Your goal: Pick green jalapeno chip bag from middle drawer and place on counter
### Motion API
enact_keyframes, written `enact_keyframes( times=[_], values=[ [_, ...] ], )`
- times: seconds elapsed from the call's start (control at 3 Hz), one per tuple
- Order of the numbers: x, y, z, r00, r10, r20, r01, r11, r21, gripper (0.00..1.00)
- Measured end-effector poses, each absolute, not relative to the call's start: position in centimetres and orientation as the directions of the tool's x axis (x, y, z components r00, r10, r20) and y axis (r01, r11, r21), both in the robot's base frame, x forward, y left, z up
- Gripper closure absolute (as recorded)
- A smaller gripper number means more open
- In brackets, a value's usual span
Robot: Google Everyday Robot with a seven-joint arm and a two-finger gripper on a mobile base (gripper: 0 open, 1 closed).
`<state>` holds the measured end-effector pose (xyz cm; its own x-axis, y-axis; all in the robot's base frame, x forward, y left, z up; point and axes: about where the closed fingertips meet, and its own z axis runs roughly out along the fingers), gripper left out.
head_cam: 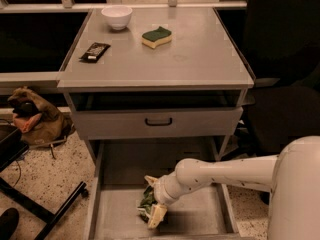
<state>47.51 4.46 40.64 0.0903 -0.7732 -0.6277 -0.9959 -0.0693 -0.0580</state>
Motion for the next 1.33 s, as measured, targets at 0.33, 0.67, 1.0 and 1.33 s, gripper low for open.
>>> enact_keyframes(
  times=[0.33,0.67,1.0,1.33],
  values=[
    [45.82,6.05,38.41,0.086,-0.745,-0.661,-0.995,-0.099,-0.018,0.00],
    [45.56,6.13,38.07,0.082,-0.744,-0.663,-0.995,-0.100,-0.011,0.19],
    [45.55,6.13,38.07,0.082,-0.744,-0.663,-0.995,-0.100,-0.011,0.42],
    [45.55,6.14,38.08,0.082,-0.744,-0.663,-0.995,-0.100,-0.011,0.65]
  ],
)
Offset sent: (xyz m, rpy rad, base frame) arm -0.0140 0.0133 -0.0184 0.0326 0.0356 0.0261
